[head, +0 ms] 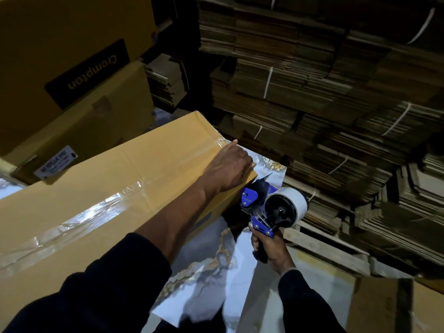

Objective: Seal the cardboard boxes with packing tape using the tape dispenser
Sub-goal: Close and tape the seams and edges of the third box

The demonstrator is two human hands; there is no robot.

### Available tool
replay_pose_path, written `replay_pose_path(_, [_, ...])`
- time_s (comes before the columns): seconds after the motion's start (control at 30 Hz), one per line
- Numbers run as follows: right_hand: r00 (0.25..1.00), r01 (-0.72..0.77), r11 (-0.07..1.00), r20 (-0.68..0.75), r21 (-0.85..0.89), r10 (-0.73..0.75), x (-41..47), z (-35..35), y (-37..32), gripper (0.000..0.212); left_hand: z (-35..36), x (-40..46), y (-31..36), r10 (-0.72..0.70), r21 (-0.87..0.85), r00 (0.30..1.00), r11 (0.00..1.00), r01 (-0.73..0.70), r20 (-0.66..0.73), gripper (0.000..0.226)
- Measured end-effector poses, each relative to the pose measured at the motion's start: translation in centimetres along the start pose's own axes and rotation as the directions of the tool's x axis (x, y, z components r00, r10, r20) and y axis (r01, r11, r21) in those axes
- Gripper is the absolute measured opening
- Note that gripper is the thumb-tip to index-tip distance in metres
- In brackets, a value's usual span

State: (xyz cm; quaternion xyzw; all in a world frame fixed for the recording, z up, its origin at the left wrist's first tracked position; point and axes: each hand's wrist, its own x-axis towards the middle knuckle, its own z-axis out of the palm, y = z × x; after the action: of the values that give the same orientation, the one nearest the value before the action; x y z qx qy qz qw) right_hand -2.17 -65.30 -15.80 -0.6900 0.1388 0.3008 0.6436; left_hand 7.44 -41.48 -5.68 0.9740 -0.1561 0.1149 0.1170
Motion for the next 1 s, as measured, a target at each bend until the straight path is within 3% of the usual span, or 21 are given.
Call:
replay_pose_path(0.17, [0.998,0.026,0.999,0.059,-0.024,-0.025,0.2,0.0,0.0,0.063,-0.3,-0.1,0.2,0.007,0.013,1.000,1.000,-0.007,0.016,0.040])
replay_pose_path(0.27, [0.998,-0.011,0.998,0.055,-0.064,0.014,0.4,-0.2,-0.3,0.065,-0.7,0.0,0.3,0.008,0.024,0.999,1.000,-0.009,0.038,0.039])
replay_pose_path(0.43, [1.000,0.010,0.996,0.017,-0.091,-0.009,0.7,-0.5,-1.1,0.047,-0.5,0.0,0.4,0.006,0.026,0.999,1.000,-0.007,0.036,0.040])
replay_pose_path(0.67, [0.994,0.028,0.962,-0.092,-0.272,-0.055,2.6,-1.9,-0.7,0.042,0.2,-0.1,0.1,0.015,0.023,1.000,1.000,-0.016,0.019,0.040])
replay_pose_path(0.77, [0.976,0.096,0.925,-0.149,-0.368,-0.161,3.3,-2.5,-0.4,0.016,0.4,0.0,0.1,0.020,0.016,1.000,1.000,-0.020,0.005,0.044])
replay_pose_path(0.93, [0.945,0.207,0.905,-0.165,-0.372,-0.284,2.2,-3.2,-2.1,0.053,0.8,-0.1,0.3,0.010,0.027,0.998,1.000,-0.008,-0.060,0.044])
replay_pose_path(1.0, [0.935,0.242,0.883,-0.146,-0.403,-0.323,2.6,-3.8,-2.9,0.053,0.9,-0.1,0.1,0.009,0.032,0.998,0.999,-0.007,-0.059,0.040])
